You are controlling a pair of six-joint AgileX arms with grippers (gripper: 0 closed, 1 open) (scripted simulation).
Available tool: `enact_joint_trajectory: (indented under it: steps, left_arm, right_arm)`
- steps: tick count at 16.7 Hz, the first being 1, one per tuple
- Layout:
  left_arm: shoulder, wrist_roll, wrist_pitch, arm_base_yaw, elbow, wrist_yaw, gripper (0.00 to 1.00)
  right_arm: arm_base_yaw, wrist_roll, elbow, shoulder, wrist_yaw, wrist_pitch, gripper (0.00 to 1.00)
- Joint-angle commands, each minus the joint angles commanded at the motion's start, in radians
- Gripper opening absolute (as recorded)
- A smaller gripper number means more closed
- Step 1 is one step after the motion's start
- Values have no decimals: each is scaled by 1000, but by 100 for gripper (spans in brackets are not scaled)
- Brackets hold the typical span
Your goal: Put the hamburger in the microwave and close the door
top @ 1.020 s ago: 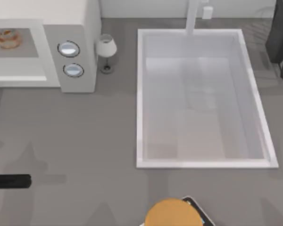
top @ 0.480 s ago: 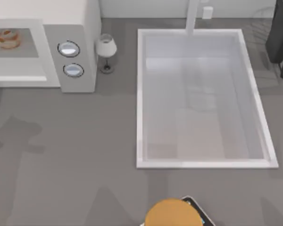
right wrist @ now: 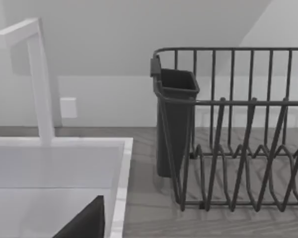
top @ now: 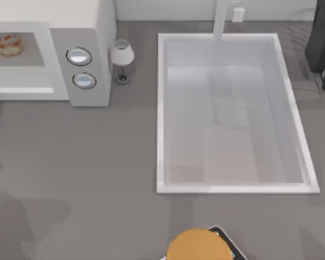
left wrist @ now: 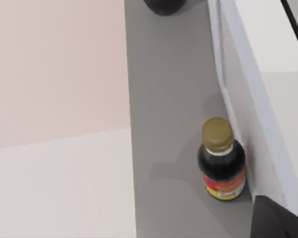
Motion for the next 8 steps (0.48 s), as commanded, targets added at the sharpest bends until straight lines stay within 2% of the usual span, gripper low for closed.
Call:
enact_joint_trajectory:
  steps: [4, 8]
  left_arm:
    - [251, 101, -129, 199, 172, 132, 0]
    - [335, 143, -202, 284, 246, 192, 0]
  right_arm:
    - [0, 0, 0, 0, 0, 0, 100]
    - [0, 0, 0, 0, 0, 0, 100]
